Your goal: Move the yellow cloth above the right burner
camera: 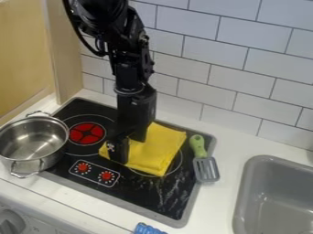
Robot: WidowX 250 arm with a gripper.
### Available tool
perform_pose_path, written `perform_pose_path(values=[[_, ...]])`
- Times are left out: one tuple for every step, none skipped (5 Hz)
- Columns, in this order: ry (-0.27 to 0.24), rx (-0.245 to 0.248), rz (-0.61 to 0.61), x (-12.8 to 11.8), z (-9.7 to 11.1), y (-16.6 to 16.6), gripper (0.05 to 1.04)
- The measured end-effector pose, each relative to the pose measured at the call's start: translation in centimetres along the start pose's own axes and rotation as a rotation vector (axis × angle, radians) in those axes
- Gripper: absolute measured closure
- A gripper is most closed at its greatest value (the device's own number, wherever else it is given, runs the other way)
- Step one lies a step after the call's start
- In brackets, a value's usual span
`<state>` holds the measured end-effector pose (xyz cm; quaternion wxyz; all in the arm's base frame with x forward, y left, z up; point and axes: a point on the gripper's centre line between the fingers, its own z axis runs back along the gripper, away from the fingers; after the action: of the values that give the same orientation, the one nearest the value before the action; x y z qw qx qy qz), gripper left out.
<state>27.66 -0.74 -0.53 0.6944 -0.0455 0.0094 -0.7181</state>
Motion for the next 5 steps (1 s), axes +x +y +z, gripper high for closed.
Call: perform_pose_path(values=[[-0.006,0.005,-0.013,0.2,0.1,1.6,0.083],[-0.014,0.009,-0.016,0.2,0.2,3.2,0.083],[-0.010,0.013,-0.022,0.1,0.2,4.0,0.083],[-0.004,0.015,-0.027,0.1,0.4,4.0,0.083],[-0.004,0.022,-0.030,0.1,0.6,4.0,0.083]])
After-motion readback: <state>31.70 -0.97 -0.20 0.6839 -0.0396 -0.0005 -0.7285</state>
